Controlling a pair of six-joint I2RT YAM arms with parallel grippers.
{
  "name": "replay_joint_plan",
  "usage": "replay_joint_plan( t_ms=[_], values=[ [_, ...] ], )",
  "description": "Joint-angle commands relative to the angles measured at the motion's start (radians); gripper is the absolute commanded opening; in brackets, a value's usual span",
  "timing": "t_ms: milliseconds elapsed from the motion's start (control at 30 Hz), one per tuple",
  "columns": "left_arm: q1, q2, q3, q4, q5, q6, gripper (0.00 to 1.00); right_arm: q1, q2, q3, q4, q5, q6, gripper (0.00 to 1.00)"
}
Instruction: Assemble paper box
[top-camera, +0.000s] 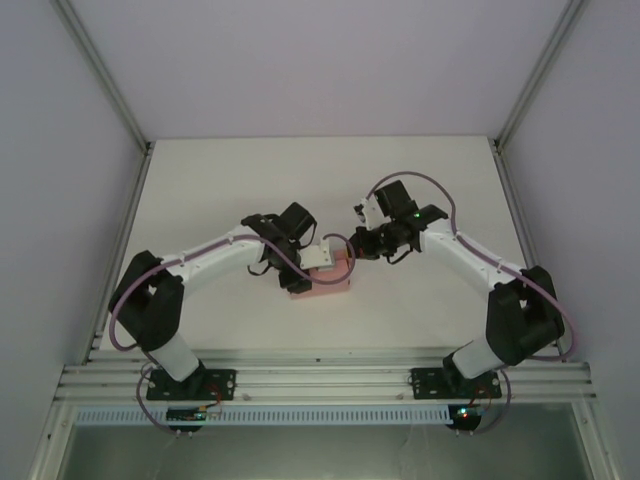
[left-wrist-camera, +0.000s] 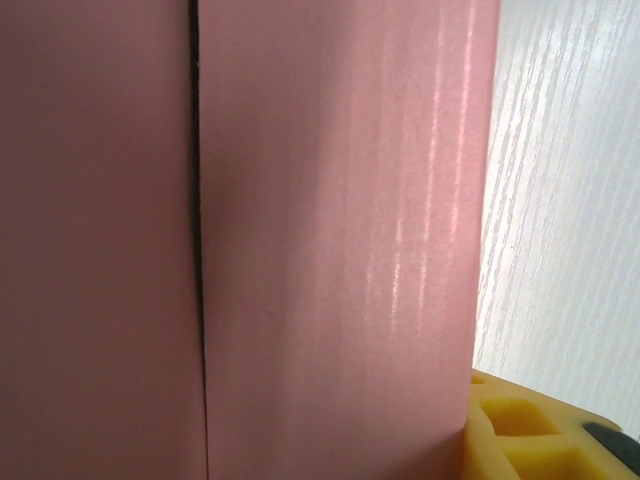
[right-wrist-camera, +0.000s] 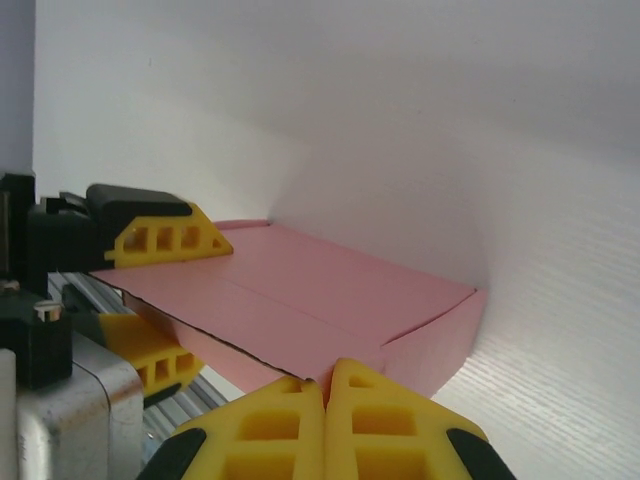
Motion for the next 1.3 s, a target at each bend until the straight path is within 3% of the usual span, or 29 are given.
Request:
replay_joint_plan(
  t_ms=[0, 100, 300, 467, 567, 733, 833, 1033, 1267],
  values=[
    [-0.004, 0.036, 0.014, 0.031, -0.019, -0.025, 0.42, 0.046, -0.009, -0.011, 0.06, -0.125, 0.1, 0.03],
    [-0.004, 0.039, 0.014, 0.035, -0.016, -0.026, 0.43, 0.043, -0.013, -0.066, 0.128, -0.142, 0.138, 0.04],
    [-0.003, 0.053, 0.021, 0.033, -0.014, -0.025, 0.43, 0.023, -0.02, -0.197, 0.445, -0.323, 0.369, 0.06],
    [-0.003, 0.056, 0.022, 0.028, -0.016, -0.019, 0.43, 0.014, -0.03, -0.162, 0.375, -0.336, 0.355, 0.07],
    [-0.004, 0.056, 0.021, 0.028, -0.014, -0.018, 0.44, 0.013, -0.038, -0.134, 0.257, -0.308, 0.267, 0.08],
    [-0.004, 0.061, 0.018, 0.032, -0.014, -0.016, 0.45, 0.018, -0.046, -0.153, 0.146, -0.105, -0.025, 0.09],
    [-0.003, 0.064, 0.019, 0.034, -0.013, -0.016, 0.46, 0.055, -0.069, -0.235, 0.23, -0.015, -0.159, 0.09],
    [-0.003, 0.064, 0.023, 0.034, -0.016, -0.02, 0.47, 0.117, -0.122, -0.372, 0.402, 0.078, -0.246, 0.09],
    [-0.003, 0.058, 0.034, 0.043, -0.018, -0.035, 0.53, 0.186, -0.2, -0.429, 0.413, 0.286, -0.28, 0.04]
  ],
)
